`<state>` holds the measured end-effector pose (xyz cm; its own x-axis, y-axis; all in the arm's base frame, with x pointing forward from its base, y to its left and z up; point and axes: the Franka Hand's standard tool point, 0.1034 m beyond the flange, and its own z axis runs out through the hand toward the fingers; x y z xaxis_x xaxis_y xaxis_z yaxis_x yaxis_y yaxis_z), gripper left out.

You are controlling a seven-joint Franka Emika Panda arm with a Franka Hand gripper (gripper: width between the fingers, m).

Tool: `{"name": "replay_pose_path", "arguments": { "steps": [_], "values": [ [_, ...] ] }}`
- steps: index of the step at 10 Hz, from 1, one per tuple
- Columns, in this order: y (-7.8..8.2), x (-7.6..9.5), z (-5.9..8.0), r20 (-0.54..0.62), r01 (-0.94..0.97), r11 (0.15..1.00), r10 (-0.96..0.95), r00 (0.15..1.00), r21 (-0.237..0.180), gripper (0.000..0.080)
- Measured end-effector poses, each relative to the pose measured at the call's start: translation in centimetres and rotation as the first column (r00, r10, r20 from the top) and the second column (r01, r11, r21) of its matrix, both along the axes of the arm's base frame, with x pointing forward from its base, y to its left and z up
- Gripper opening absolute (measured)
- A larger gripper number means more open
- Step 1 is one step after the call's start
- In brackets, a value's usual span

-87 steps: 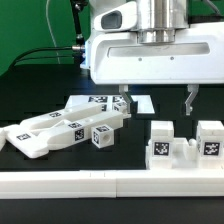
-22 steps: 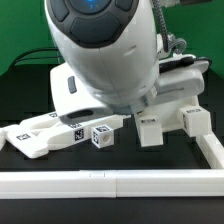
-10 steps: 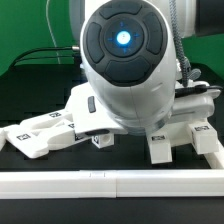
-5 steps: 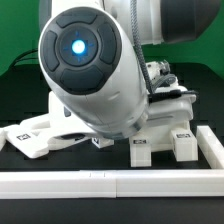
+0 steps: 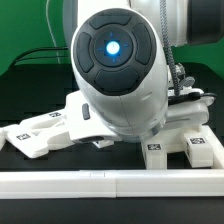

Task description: Assemble chair

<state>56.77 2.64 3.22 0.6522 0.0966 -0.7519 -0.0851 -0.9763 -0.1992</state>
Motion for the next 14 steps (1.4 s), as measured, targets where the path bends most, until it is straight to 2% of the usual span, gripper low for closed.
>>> {"name": "replay_pose_path", "arguments": {
  "steps": [1,2,3,4,5,6,7,9,10,11,12,14],
  "values": [
    [0.0,0.0,0.0,0.0,0.0,1.0,0.0,1.0,0.0,0.0128],
    [0.0,0.0,-0.1,-0.001,0.0,1.0,0.0,1.0,0.0,0.0305],
    [-0.1,0.2,0.0,0.007,0.003,1.0,-0.003,1.0,0.0,0.0305],
    [-0.3,0.7,0.8,0.027,0.007,1.0,-0.007,1.0,-0.002,0.0487],
    [-0.6,1.2,1.9,0.041,0.007,1.0,-0.007,0.999,0.001,0.0605],
    [-1.1,1.9,2.6,0.074,0.001,1.0,-0.002,0.997,0.016,0.0605],
    [-1.8,3.9,3.5,0.201,0.0,1.0,-0.004,0.98,0.021,0.064],
    [-3.3,3.4,6.3,0.356,-0.018,0.999,0.006,0.934,0.029,0.0648],
    [-4.1,2.4,7.1,0.4,0.0,1.0,-0.007,0.917,0.018,0.0649],
    [-4.1,1.9,7.3,0.427,0.008,1.0,-0.011,0.904,0.009,0.0649],
    [-4.3,3.0,6.9,0.518,0.022,1.0,-0.016,0.855,-0.005,0.0649],
    [-4.9,3.9,6.9,0.634,0.049,0.998,-0.021,0.773,-0.027,0.0649]
  ]
}}
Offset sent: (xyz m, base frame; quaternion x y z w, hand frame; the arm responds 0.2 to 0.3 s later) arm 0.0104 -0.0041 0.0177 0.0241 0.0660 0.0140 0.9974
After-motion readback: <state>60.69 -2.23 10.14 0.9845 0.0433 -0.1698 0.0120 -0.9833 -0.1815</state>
